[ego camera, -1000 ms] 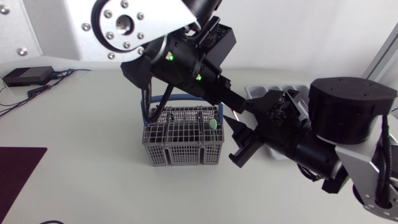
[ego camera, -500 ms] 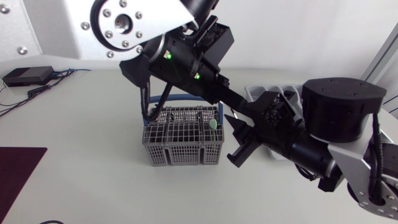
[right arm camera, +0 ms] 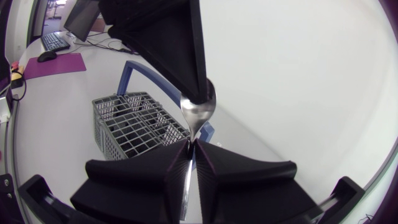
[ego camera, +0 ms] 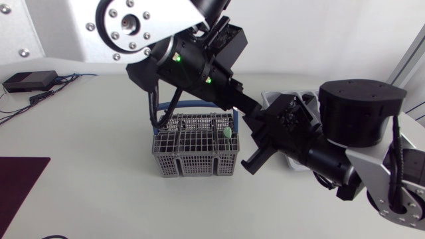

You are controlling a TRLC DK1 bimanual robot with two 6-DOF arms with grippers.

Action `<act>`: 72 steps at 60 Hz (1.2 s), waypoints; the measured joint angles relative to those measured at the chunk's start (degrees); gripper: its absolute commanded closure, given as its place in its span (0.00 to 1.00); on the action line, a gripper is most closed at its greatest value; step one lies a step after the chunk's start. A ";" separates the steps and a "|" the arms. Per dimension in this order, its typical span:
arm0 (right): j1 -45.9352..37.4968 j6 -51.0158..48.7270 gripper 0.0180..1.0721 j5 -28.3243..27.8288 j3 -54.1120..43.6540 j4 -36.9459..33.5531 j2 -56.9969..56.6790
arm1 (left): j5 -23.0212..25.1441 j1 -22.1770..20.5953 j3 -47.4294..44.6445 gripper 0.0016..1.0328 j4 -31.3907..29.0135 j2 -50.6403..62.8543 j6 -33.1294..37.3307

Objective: Unload the cutlery basket into the drawer organizer.

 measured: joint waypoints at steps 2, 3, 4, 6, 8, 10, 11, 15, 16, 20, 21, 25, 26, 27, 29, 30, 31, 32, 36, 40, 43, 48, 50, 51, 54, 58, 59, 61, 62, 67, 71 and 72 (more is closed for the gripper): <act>-0.04 0.28 0.92 0.04 0.00 0.00 0.00 | 0.00 0.00 0.00 0.90 0.00 0.00 -0.04; -0.04 0.37 0.93 0.09 0.00 0.00 0.00 | 0.00 0.00 0.00 0.90 0.00 0.00 -0.22; -0.04 0.39 0.93 0.17 0.00 0.00 0.00 | 0.00 0.00 0.00 0.89 0.00 0.00 -0.26; -0.04 0.42 0.93 0.39 0.00 0.02 -0.02 | -0.02 0.00 0.00 0.89 -0.02 0.00 -0.46; -0.07 0.44 0.93 0.61 0.00 0.02 -0.02 | -0.02 0.04 0.00 0.89 -0.15 0.00 -0.66; -0.07 0.46 0.93 0.63 0.00 0.02 -0.02 | -0.02 0.04 0.00 0.89 -0.28 0.00 -0.72; -0.07 0.46 0.93 0.63 0.00 0.02 -0.02 | -0.02 0.04 0.00 0.89 -0.42 0.00 -0.83; -0.07 0.59 0.93 0.63 0.00 0.02 -0.02 | -0.04 0.04 0.00 0.88 -0.48 0.00 -0.83; -0.07 0.59 0.93 0.63 0.00 0.00 -0.02 | -0.04 0.04 0.00 0.88 -0.48 0.00 -0.83; -0.07 0.59 0.93 0.61 0.00 0.00 -0.02 | -0.02 0.04 0.00 0.84 -0.57 0.00 -0.83; -0.07 0.59 0.93 0.59 0.00 -0.02 -0.02 | -0.02 0.04 0.00 0.81 -0.59 0.00 -0.83; -0.04 0.59 0.93 0.46 0.00 -0.07 -0.02 | -0.02 0.04 0.00 0.65 -0.63 0.00 -0.83; -0.07 0.59 0.93 0.28 0.00 -0.13 -0.04 | -0.02 0.04 0.00 0.61 -0.63 0.00 -0.83; -0.07 0.57 0.93 -0.15 0.00 -0.31 -0.07 | 0.02 0.04 0.00 0.56 -0.59 0.00 -0.83; -0.04 0.57 0.93 -0.76 0.00 -0.66 -0.13 | 0.17 0.04 0.00 0.46 -0.46 0.00 -0.83; -0.04 0.57 0.93 -1.11 0.00 -0.87 -0.13 | 0.20 0.04 0.00 0.44 -0.48 0.00 -0.83; -0.04 0.57 0.93 -1.70 0.00 -1.03 -0.13 | 0.17 0.04 0.00 0.35 -0.42 0.00 -0.83; -0.04 0.57 0.93 -2.21 0.00 -1.29 -0.20 | 0.20 0.04 0.00 0.29 -0.22 0.00 -0.83; -0.07 0.52 0.93 -3.39 -0.02 -2.23 -0.61 | 0.20 0.37 0.02 0.15 0.11 -0.02 -0.83; -0.83 0.35 0.93 -5.40 -0.07 -3.13 -1.60 | 0.17 1.09 0.02 0.09 0.22 -0.02 -0.83; -2.32 0.33 0.93 -8.28 -0.07 -5.05 -3.04 | 0.66 1.88 0.02 0.06 0.28 -0.15 -0.83; -5.53 0.07 0.93 -12.87 -0.35 -7.91 -5.22 | 1.03 2.49 0.11 0.06 0.77 -0.79 -0.83; -7.19 -0.22 0.93 -14.93 -0.44 -9.22 -6.10 | 1.03 2.82 0.11 0.06 0.83 -1.16 -0.83; -8.44 -0.57 0.93 -16.44 -0.46 -10.19 -6.62 | 1.03 3.10 0.11 0.06 0.85 -1.40 -0.83; -11.93 -1.31 0.93 -20.52 -0.46 -12.04 -7.63 | 1.01 4.02 0.11 0.07 1.07 -1.95 -0.83; -17.62 -2.89 0.93 -26.47 -0.46 -14.80 -8.74 | 0.98 5.49 0.22 0.07 1.11 -2.58 -0.81; -18.88 -3.30 0.93 -27.76 -0.46 -15.45 -8.87 | 0.96 5.79 0.22 0.07 1.11 -2.67 -0.81; -22.05 -4.63 0.93 -30.99 -0.46 -17.16 -9.11 | 0.81 6.56 0.24 0.07 1.11 -2.89 -0.81; -23.82 -5.25 0.93 -32.74 -0.46 -18.12 -9.16 | 0.81 6.84 0.24 0.07 1.11 -2.95 -0.81; -31.98 -10.45 0.93 -39.89 -0.46 -22.58 -9.11 | 0.79 8.02 0.24 0.07 1.09 -2.99 -0.55; -37.20 -14.64 0.95 -43.80 -0.44 -25.00 -8.70 | 0.63 8.26 0.24 0.07 1.01 -2.99 0.48; -38.66 -15.67 0.95 -44.85 -0.44 -25.62 -8.50 | 0.59 8.26 0.24 0.07 0.96 -2.99 0.61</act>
